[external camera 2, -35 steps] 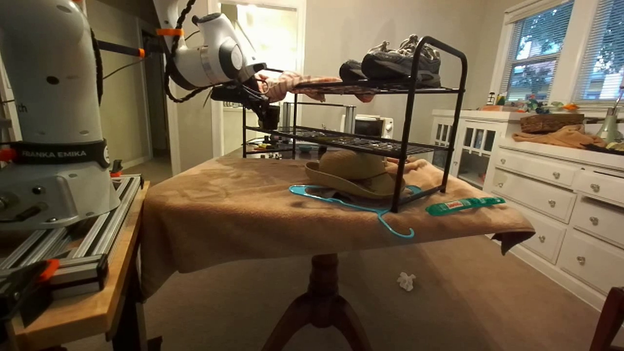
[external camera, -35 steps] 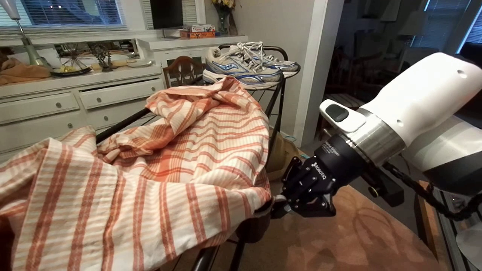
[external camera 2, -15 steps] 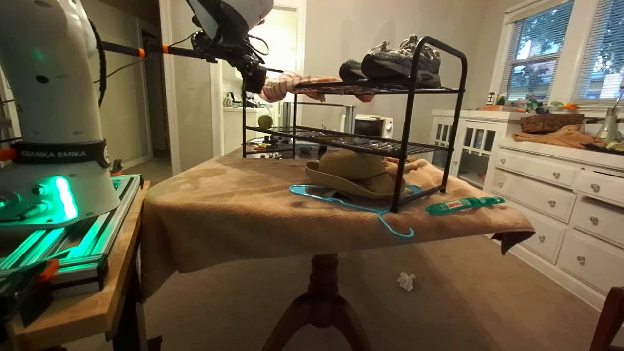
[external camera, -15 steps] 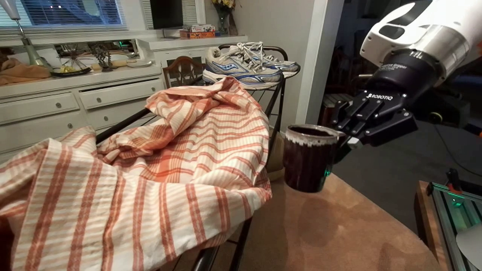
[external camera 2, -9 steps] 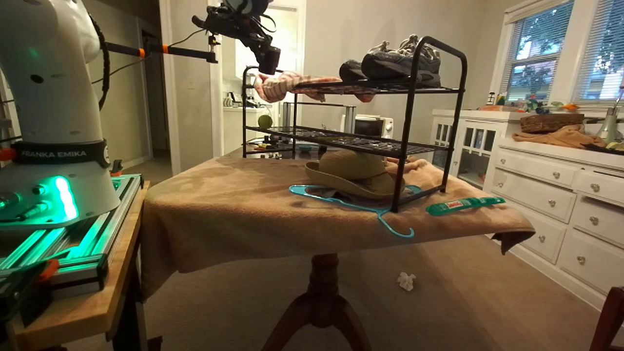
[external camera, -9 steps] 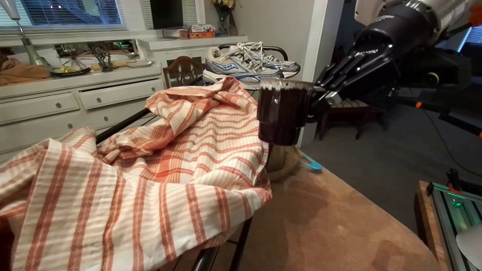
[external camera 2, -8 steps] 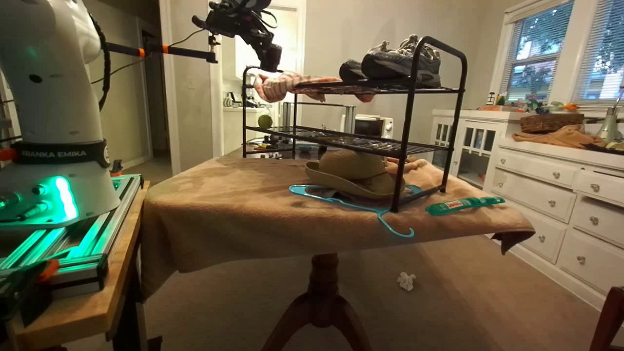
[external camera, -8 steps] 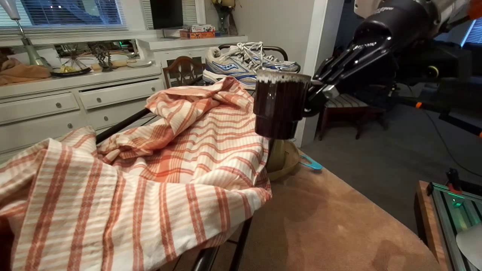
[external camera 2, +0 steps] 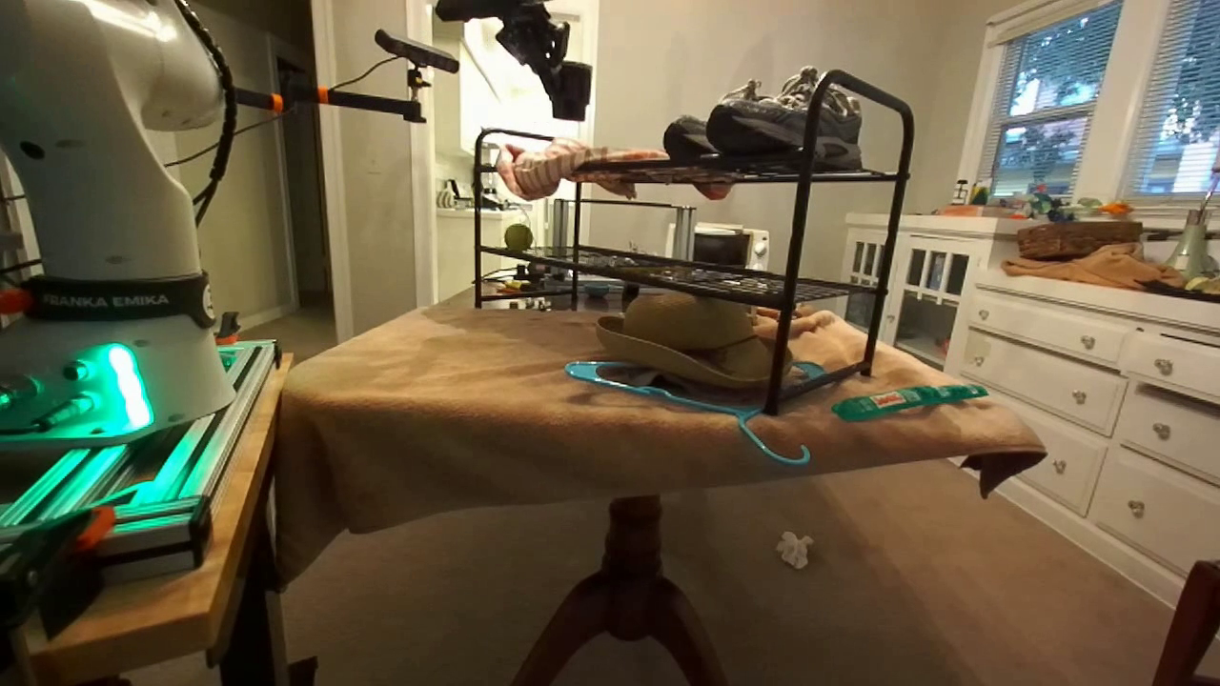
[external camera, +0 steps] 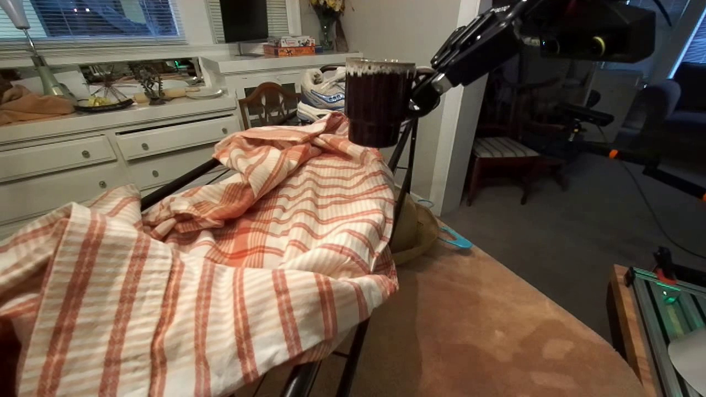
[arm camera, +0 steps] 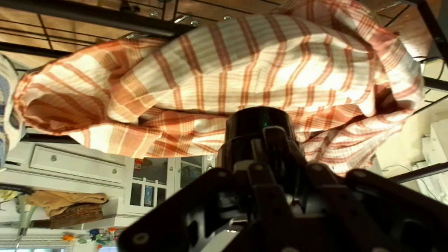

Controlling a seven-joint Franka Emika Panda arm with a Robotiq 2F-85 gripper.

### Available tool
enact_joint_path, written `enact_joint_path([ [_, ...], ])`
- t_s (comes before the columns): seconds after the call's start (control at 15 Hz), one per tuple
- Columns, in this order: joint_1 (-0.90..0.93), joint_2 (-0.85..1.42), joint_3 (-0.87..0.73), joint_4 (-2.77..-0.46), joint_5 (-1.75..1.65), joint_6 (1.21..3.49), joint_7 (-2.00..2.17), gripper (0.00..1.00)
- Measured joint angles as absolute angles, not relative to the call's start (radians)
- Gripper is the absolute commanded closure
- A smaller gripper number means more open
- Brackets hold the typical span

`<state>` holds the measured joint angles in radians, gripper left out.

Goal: Move the brown mug to the topmost shelf.

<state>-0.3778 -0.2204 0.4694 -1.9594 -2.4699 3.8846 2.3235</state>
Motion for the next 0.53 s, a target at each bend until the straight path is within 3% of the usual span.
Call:
enact_joint_path([
  [0.53,-0.905,-0.238,1.024,-1.868,-2.513,3.909,2.435,0.96],
])
